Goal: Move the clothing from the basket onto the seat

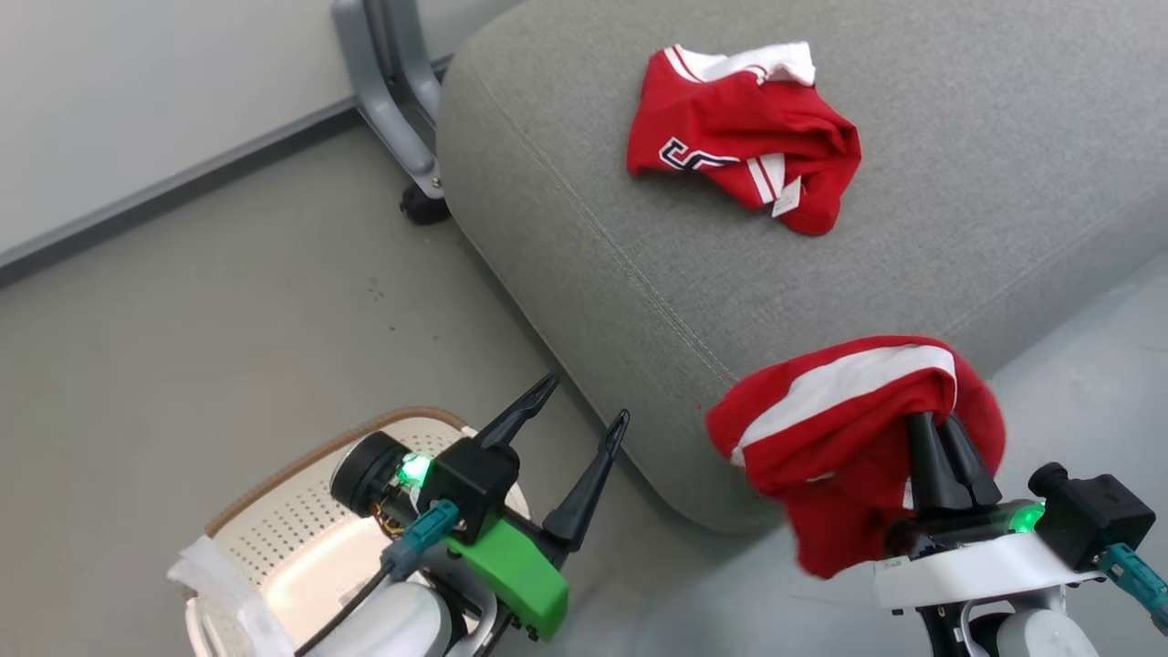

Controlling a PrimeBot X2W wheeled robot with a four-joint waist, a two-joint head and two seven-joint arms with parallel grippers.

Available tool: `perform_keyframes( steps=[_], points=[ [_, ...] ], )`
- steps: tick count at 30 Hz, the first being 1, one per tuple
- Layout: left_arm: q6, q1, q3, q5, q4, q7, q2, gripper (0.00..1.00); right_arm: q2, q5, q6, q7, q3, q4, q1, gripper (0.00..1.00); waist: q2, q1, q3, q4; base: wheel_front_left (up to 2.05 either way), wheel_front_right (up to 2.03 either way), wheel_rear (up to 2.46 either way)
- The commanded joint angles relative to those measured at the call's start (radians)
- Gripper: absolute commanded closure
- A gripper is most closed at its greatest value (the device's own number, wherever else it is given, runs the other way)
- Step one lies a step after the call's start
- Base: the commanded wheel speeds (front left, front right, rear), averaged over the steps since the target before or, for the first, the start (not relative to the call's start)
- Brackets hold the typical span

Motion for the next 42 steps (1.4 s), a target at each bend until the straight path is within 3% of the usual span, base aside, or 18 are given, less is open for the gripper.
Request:
perform_keyframes(
  steps=[1,8,14,18,20,26,33,34,35,42],
  points=[
    [-0.006,-0.019,-0.005,0.016,0.008,0.003,0.001,0.00,0.000,0.002,0.000,-0.003,-0.005,-0.007,-0.012,1.00,-0.0001,0.0000,0.056,-0.036,0.00,0.00,0.00],
    [0.001,-0.050,-0.022,0.040,-0.006,0.025,0.014,0.00,0.000,-0.001,0.000,-0.003,-0.016,-0.016,-0.151,1.00,-0.0001,0.0000,0.132,-0.035,0.00,0.00,0.00],
    [-0.032,-0.105,-0.051,0.079,-0.057,0.082,0.043,0.00,-0.005,-0.087,0.000,-0.003,-0.132,0.007,-0.396,1.00,-0.0001,0.0000,0.273,0.091,0.00,0.00,0.00],
    [-0.043,-0.164,-0.046,0.097,-0.103,0.108,0.058,0.00,-0.074,-0.117,0.000,-0.003,-0.242,0.024,-0.591,1.00,-0.0001,0.0000,0.405,0.183,0.00,0.00,0.00],
    [-0.047,-0.194,-0.038,0.109,-0.124,0.116,0.071,0.00,-0.141,-0.116,0.000,-0.003,-0.302,0.050,-0.697,1.00,-0.0001,0.0000,0.475,0.227,0.00,0.00,0.00],
    [-0.043,-0.248,-0.012,0.125,-0.160,0.117,0.089,0.00,-0.293,-0.111,0.000,-0.003,-0.378,0.194,-0.890,1.00,-0.0001,0.0000,0.615,0.298,0.00,0.00,0.00],
    [-0.060,-0.273,-0.001,0.118,-0.169,0.104,0.107,0.00,-0.301,-0.104,0.000,-0.003,-0.414,0.453,-0.993,1.00,-0.0001,0.0000,0.694,0.313,0.00,0.00,0.00],
    [-0.063,-0.279,-0.003,0.114,-0.162,0.094,0.099,0.00,-0.296,-0.115,-0.001,-0.003,-0.443,0.490,-0.995,0.82,-0.0001,0.0000,0.696,0.316,0.00,0.00,0.00],
    [-0.066,-0.281,-0.004,0.113,-0.158,0.086,0.093,0.00,-0.287,-0.125,0.000,-0.003,-0.462,0.489,-0.989,0.00,-0.0001,0.0000,0.694,0.319,0.00,0.00,0.00],
    [-0.076,-0.260,0.007,0.065,-0.114,0.018,0.056,0.00,-0.180,-0.192,-0.001,-0.003,-0.513,0.340,-0.831,0.00,-0.0001,0.0000,0.609,0.326,0.00,0.00,0.00]
  ],
)
